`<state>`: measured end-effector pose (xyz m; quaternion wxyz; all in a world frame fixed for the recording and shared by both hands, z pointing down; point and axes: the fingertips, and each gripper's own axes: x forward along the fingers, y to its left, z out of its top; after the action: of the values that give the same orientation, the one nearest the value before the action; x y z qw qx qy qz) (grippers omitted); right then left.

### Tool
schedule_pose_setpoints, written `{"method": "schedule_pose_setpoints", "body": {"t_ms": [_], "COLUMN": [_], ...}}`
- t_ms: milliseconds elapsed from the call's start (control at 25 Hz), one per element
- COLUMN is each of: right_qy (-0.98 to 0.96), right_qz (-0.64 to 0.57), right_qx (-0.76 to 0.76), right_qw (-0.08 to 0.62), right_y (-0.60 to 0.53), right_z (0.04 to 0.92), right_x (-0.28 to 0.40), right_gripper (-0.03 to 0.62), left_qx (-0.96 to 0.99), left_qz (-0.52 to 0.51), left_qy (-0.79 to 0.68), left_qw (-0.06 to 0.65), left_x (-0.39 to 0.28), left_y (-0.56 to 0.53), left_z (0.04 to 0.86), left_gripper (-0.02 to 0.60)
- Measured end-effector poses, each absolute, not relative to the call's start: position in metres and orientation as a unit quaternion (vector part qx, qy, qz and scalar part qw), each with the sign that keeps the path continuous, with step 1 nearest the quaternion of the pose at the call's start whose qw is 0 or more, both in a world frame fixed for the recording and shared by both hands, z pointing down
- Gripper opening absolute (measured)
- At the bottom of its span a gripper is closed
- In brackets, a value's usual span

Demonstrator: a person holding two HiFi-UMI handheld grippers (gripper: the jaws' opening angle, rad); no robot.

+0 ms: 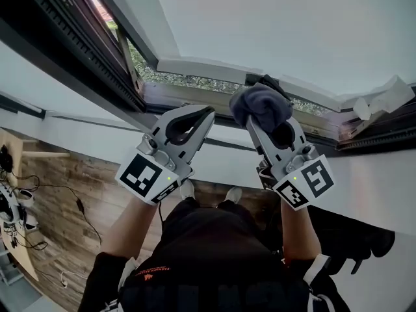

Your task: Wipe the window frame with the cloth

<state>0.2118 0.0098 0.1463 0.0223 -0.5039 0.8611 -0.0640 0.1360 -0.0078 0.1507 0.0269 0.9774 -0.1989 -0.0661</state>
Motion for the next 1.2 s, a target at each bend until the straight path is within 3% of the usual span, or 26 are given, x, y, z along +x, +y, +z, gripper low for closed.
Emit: {"method": "schedule_pose_setpoints", "body": {"t_ms": [600,1200], "right_qy": [0.892,0.899], "right_qz": [-0.032,-0.021], "right_qx": [-0.450,-0.436], "right_qw": [0.034,0.039], "right_y": [-0.042,-0.084], "right_z": [0.128,0.121], "right_x": [0.102,0.036], "right_gripper": [0.114,0.114], "left_qx": [0.959,0.949], "left_qz": [-0.070,-0.077], "left_qy": [-0.275,-0.305], "left_qw": [0.005,0.003], "left_x": [0.025,-0.047], "left_y": [-0.043,-0.063], "left_z": [0.152,0.154], "left_gripper": [0.020,0.020]}}
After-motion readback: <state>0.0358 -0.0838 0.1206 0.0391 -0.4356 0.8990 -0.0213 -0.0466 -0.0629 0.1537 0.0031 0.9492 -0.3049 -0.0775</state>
